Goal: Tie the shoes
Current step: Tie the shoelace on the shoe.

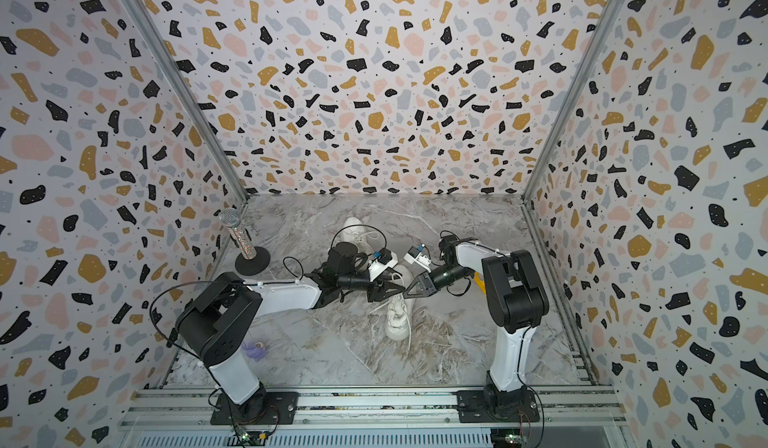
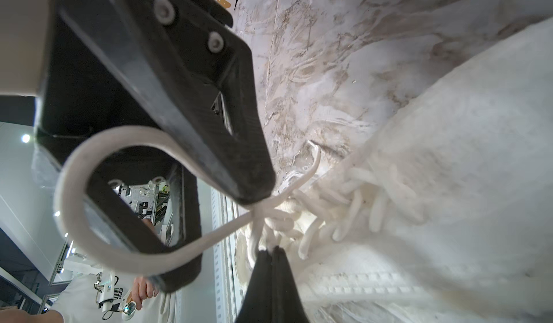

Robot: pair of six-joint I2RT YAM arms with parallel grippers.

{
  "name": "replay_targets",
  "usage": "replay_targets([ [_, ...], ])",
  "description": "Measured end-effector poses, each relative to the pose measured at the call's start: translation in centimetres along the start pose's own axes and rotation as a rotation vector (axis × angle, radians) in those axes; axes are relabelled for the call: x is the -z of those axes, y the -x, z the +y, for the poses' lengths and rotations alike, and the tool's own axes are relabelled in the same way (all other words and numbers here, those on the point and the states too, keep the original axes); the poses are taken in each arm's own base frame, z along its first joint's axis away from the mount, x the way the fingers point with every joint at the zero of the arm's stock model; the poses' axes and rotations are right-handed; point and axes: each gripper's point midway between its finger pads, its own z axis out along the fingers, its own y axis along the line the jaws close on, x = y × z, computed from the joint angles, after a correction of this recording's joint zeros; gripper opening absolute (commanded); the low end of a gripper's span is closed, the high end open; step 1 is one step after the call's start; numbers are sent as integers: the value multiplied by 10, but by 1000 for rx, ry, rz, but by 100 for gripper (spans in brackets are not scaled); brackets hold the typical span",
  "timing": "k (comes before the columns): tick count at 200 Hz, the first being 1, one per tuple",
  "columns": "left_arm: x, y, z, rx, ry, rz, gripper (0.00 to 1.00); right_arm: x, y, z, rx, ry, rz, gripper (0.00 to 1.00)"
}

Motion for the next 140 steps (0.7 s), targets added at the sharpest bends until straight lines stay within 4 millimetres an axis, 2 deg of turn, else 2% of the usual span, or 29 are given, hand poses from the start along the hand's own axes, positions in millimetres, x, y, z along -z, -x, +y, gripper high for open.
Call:
replay_targets([
  [33,0,0,0,16,-3,14,31,-1,-1,0,3,-4,7,0],
  [88,-1,3,-2,26,-19,20,0,-1,-2,-7,1,-38,18,0],
  [140,2,-5,-7,33,-51,46,0,2,-3,-13,-6,-100,37,0],
])
